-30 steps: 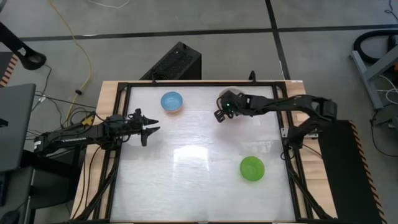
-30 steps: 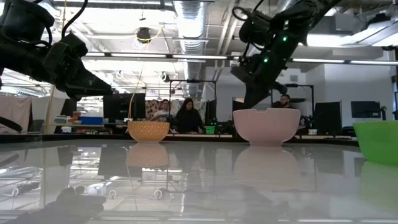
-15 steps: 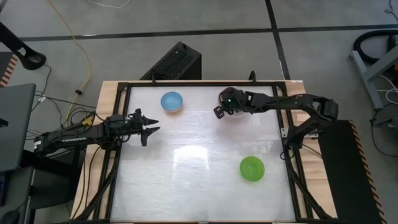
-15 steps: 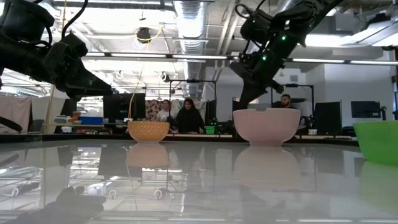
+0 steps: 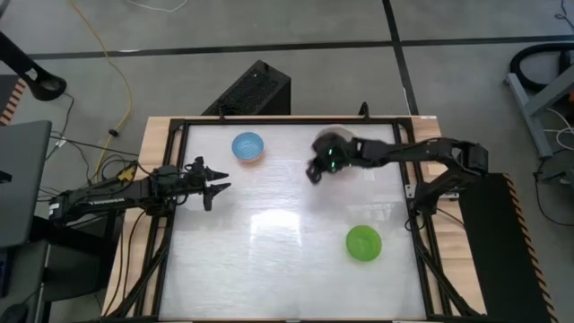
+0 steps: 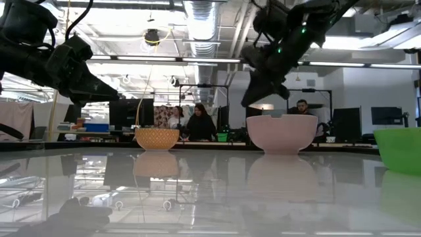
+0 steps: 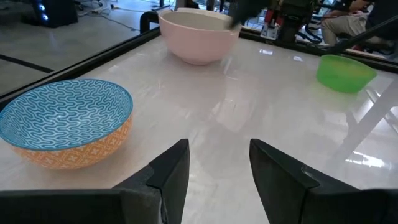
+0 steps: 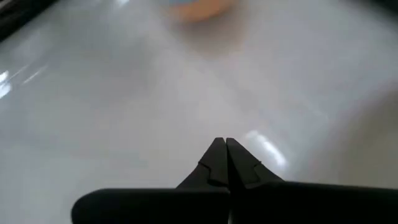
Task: Nest bowls inside each other
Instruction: Stack the blue bowl on the gray bowl
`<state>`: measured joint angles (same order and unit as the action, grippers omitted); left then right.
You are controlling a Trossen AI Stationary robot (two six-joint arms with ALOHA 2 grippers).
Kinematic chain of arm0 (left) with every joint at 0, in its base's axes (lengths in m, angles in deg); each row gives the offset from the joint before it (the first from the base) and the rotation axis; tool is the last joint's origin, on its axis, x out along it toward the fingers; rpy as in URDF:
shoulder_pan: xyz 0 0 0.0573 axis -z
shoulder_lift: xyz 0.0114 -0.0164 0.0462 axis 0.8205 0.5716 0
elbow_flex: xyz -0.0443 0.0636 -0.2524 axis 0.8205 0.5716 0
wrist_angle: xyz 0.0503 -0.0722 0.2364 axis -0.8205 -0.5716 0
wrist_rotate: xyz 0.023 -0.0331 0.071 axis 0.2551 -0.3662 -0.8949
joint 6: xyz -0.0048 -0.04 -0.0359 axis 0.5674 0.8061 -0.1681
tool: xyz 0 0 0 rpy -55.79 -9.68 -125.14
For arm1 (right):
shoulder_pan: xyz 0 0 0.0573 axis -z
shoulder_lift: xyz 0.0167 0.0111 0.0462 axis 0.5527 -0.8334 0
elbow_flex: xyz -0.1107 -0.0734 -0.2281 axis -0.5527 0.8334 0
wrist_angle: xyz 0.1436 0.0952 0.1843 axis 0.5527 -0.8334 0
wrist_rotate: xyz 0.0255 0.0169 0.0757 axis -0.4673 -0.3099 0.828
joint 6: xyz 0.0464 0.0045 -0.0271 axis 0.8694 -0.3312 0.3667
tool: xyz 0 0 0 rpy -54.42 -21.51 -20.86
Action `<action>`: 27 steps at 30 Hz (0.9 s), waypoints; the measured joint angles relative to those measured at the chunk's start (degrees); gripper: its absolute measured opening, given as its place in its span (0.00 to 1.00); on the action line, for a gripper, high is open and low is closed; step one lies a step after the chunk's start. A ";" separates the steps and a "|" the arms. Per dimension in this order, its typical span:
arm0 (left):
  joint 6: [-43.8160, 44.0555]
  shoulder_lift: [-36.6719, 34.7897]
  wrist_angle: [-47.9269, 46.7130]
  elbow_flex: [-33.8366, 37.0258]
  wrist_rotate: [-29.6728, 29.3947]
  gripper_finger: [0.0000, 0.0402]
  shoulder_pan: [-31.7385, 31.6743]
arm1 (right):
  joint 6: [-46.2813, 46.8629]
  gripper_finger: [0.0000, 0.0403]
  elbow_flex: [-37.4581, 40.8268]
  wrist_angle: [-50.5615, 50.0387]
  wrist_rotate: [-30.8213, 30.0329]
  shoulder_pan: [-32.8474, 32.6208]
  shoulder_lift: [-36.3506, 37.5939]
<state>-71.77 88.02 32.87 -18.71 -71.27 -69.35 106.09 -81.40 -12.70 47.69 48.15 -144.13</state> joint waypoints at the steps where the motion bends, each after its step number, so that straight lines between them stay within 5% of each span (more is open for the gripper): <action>1: 0.00 0.00 0.00 0.00 0.00 0.39 0.00 | 0.08 0.00 0.00 0.22 0.80 -1.84 0.00; 8: -0.63 0.00 0.00 0.00 -0.02 0.39 0.00 | 3.07 0.00 -0.02 1.35 1.08 -15.95 0.02; 12: -0.62 0.00 0.00 0.00 -0.02 0.39 0.00 | 6.56 0.00 -0.02 3.46 -5.28 -21.07 -0.43; 21: -0.67 0.02 -0.02 0.00 -0.02 0.39 0.00 | -3.49 0.04 -0.09 18.11 -7.14 -17.12 -1.22; 27: -0.81 0.02 0.02 0.00 -0.02 0.39 -0.01 | -10.16 0.05 -5.51 13.86 -5.01 -13.48 -2.54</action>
<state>-72.57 88.04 32.89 -18.71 -71.29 -69.36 95.93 -86.91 1.16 42.69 34.67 -146.66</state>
